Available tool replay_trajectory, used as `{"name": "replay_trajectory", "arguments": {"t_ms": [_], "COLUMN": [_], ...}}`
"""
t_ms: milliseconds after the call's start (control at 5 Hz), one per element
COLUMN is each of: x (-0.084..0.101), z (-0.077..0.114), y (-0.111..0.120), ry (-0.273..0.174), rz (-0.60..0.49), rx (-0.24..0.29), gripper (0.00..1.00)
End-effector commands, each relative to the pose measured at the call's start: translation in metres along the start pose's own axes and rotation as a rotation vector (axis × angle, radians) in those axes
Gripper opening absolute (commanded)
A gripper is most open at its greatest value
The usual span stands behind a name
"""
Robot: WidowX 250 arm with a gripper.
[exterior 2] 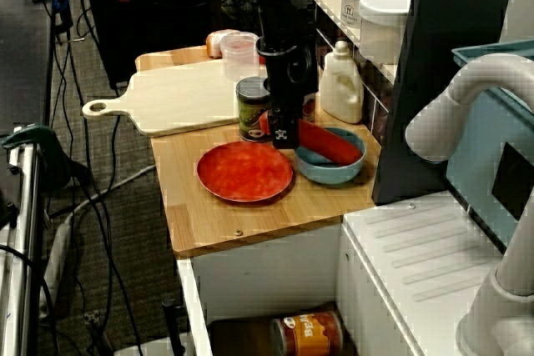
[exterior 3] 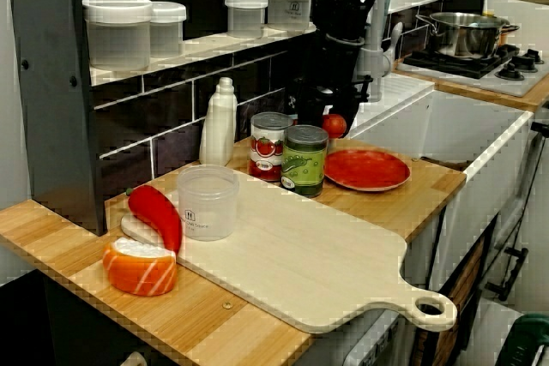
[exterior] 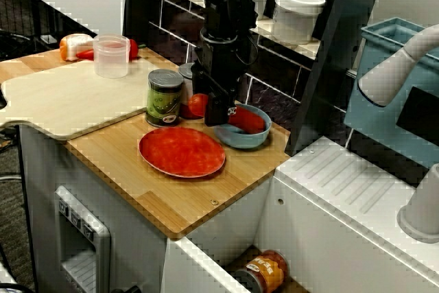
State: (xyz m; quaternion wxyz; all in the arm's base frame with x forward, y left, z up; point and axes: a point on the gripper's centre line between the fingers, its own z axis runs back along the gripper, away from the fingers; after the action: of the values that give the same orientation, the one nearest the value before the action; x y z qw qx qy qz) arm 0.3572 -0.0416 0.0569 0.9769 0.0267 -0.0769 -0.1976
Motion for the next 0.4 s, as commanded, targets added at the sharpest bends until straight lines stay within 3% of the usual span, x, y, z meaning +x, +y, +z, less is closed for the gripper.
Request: {"name": "replay_trajectory", "arguments": {"t_ms": [0,200], "x": [-0.0080,-0.0128], "z": [0.0215,0.0300], "y": [0.0052,0.0085], "ry": [-0.048,-0.053], "rz": [-0.010,-0.005], "rx": [0.003,-0.005], "gripper": [0.00,0.00]}}
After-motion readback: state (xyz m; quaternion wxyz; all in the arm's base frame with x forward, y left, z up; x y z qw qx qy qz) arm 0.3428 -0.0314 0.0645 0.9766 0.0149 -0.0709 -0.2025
